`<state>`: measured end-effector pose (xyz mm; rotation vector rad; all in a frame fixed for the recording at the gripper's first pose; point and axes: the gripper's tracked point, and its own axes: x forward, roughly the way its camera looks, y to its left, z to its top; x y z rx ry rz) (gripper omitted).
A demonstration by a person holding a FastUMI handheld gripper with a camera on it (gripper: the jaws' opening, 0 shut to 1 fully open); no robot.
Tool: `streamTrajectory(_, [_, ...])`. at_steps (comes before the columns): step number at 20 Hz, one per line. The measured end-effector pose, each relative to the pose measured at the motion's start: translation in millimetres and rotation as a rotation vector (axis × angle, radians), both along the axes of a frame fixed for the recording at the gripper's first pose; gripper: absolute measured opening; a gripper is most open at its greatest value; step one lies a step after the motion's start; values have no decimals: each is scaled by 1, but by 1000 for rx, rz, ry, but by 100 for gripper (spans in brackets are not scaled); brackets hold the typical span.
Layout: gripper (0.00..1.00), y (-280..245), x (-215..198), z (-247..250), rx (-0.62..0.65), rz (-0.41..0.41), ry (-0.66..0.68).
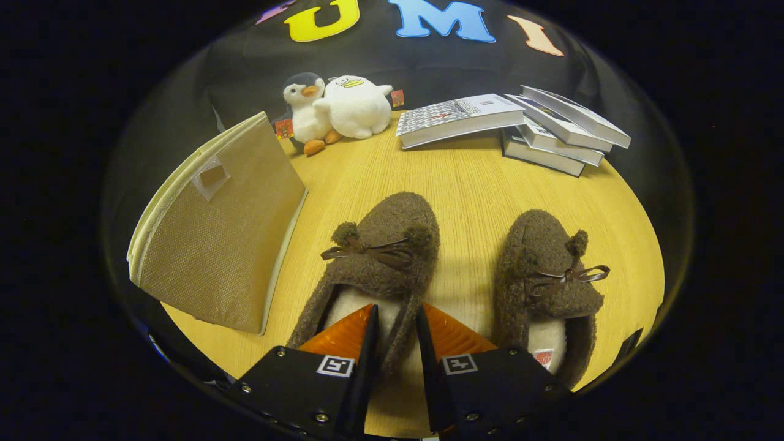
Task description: Open the storage box then place both shoes into the box .Put the left shoe in first, then the right shoe, with the right side of both shoes facing outward in a uniform manner.
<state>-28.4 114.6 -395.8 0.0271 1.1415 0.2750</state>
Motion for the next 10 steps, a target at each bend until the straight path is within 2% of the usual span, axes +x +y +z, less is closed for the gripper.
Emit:
streamTrajectory(1, [20,-11,8,1,-22,-59,-12])
streamTrajectory(2, [2,-10,5,-1,-1,-85,22])
streamTrajectory(7, [2,-1,15,22,92,-178,49])
streamTrajectory(10, [2,3,26,46,121,-195,34])
